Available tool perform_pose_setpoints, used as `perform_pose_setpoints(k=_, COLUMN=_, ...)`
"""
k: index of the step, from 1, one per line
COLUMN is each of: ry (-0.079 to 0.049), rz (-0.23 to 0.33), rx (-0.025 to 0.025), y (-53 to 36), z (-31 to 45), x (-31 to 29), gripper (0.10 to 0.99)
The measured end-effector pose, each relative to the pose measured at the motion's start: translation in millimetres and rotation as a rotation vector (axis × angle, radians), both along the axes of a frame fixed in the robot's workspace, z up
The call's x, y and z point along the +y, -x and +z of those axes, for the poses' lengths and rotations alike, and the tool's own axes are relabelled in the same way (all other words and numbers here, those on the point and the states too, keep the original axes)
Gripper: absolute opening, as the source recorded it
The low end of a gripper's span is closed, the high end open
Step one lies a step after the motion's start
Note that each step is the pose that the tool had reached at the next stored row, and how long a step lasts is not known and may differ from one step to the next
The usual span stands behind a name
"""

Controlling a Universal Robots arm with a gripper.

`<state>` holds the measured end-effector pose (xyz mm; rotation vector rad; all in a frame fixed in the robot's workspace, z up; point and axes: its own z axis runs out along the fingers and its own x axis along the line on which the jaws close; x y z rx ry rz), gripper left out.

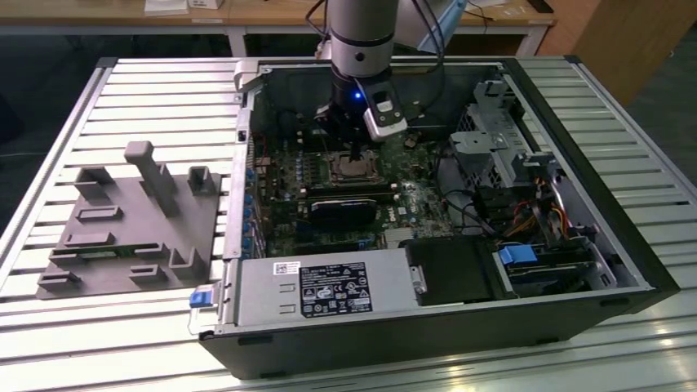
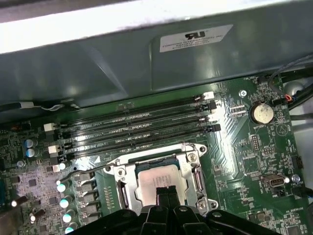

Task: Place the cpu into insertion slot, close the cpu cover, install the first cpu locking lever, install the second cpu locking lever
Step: 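Close the cpu cover, then install the first cpu locking lever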

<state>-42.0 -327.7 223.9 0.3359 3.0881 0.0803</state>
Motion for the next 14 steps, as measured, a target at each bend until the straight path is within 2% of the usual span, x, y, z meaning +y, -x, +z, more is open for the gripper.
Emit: perform_pose_setpoints(k=14, ry=0.0, rz=0.0, rx=-0.0002, y=0.0, z=2.7, x=0.1, gripper=0.106)
